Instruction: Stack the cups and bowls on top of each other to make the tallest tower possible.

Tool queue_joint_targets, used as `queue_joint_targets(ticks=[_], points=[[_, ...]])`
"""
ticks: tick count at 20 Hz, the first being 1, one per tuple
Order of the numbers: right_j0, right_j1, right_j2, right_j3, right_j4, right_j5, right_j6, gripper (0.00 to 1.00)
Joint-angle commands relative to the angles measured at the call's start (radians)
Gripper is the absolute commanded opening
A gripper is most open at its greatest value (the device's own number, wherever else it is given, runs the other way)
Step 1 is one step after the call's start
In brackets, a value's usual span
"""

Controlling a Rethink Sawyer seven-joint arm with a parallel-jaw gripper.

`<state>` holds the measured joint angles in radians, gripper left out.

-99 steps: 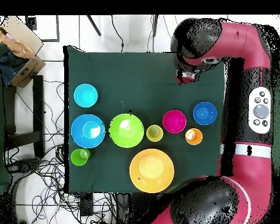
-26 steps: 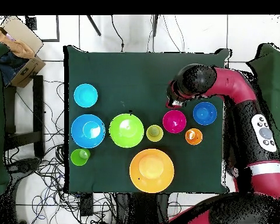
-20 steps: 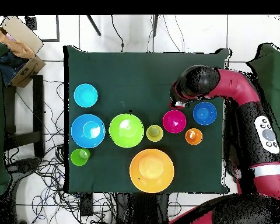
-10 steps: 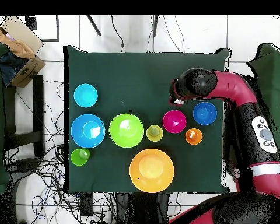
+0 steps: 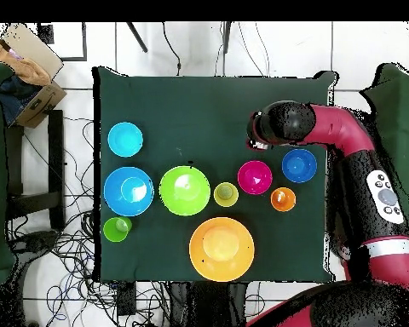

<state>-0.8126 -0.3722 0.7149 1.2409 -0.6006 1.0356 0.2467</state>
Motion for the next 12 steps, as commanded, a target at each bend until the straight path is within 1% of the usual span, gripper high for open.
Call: queue_joint_targets(ticks=[1, 3, 5, 8, 10, 12], points=[[0.01, 0.038, -0.012, 0.06, -0.066, -0.049, -0.113, 1.0], [0.013, 0.038, -0.016, 0.057, -0.071, -0.044, -0.115, 1.0], [0.031, 0.032, -0.035, 0.047, -0.087, -0.009, -0.118, 1.0], [0.106, 0.009, -0.107, 0.0, -0.13, 0.142, -0.099, 1.0], [0.122, 0.003, -0.114, -0.004, -0.134, 0.15, -0.094, 1.0], [0.116, 0.003, -0.109, 0.007, -0.136, 0.119, -0.098, 1.0]])
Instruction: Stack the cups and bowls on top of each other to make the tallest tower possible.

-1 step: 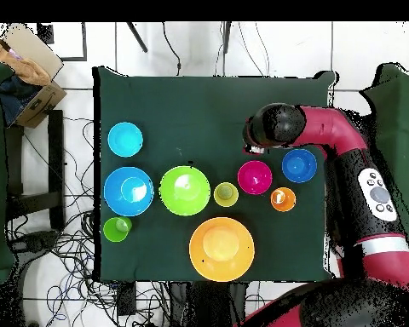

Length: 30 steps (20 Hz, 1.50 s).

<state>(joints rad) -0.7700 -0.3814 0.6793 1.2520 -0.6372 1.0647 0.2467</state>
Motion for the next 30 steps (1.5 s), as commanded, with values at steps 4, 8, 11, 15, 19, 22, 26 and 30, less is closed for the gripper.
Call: queue_joint_targets(ticks=[4, 8, 11, 15, 19, 22, 26, 30], points=[[0.078, 0.01, -0.086, 0.0, -0.132, 0.074, -0.106, 1.0], [0.135, 0.006, -0.138, -0.036, -0.192, 0.151, -0.104, 1.0], [0.132, 0.011, -0.126, -0.029, -0.184, 0.12, -0.103, 1.0], [0.146, 0.002, -0.143, -0.023, -0.208, 0.137, -0.129, 1.0], [0.209, -0.001, -0.183, -0.059, -0.246, 0.211, -0.119, 1.0], [0.226, 0.002, -0.171, -0.076, -0.2, 0.246, -0.083, 1.0], [0.232, -0.005, -0.158, -0.114, -0.181, 0.31, -0.12, 1.0], [0.259, -0.009, -0.162, -0.141, -0.206, 0.359, -0.13, 1.0]])
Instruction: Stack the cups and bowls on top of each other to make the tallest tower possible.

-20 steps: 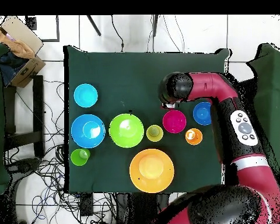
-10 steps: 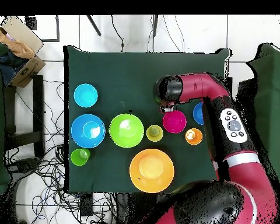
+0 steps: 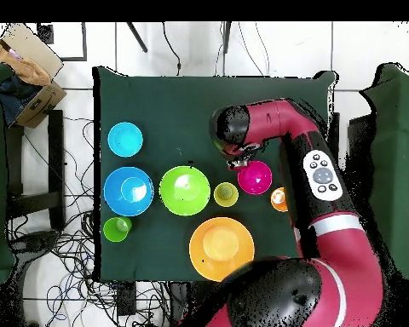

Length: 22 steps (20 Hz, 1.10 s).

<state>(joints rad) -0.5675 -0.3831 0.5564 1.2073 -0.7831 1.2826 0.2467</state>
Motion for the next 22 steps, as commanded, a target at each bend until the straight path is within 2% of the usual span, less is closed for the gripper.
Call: queue_joint_targets(ticks=[1, 4, 10, 20, 22], points=[[0.059, -0.006, -0.035, -0.099, -0.057, 0.142, -0.122, 1.0], [0.043, -0.007, -0.029, -0.089, -0.062, 0.111, -0.133, 1.0], [-0.041, -0.018, 0.014, -0.008, -0.111, -0.114, -0.263, 1.0], [-0.114, -0.018, 0.042, -0.01, -0.128, -0.167, -0.404, 1.0], [-0.118, -0.016, 0.041, -0.006, -0.131, -0.174, -0.4, 1.0]])
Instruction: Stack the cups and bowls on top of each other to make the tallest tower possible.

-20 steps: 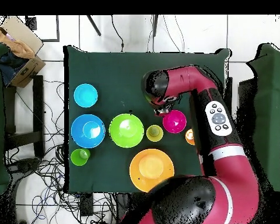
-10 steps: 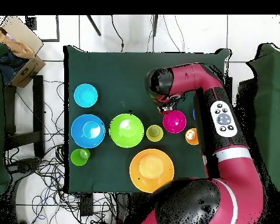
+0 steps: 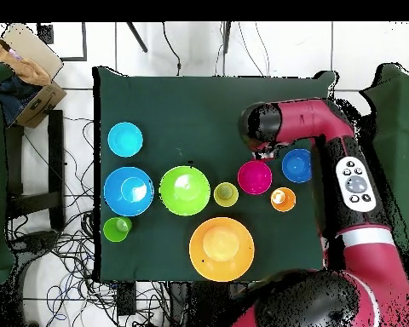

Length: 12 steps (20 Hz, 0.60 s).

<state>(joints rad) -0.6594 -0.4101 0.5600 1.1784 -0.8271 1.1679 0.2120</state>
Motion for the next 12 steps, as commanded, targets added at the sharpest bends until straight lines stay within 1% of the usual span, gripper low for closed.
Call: queue_joint_targets(ticks=[1, 3, 5, 7, 12], points=[[-0.024, 0.013, 0.032, 0.026, -0.088, -0.064, -0.35, 1.0], [-0.014, 0.014, 0.015, 0.035, -0.091, -0.062, -0.311, 1.0], [0.007, 0.016, -0.014, 0.035, -0.091, -0.028, -0.248, 1.0], [0.02, 0.019, -0.033, 0.031, -0.084, 0.005, -0.211, 1.0], [0.042, 0.023, -0.049, 0.01, -0.064, 0.065, -0.193, 1.0]])
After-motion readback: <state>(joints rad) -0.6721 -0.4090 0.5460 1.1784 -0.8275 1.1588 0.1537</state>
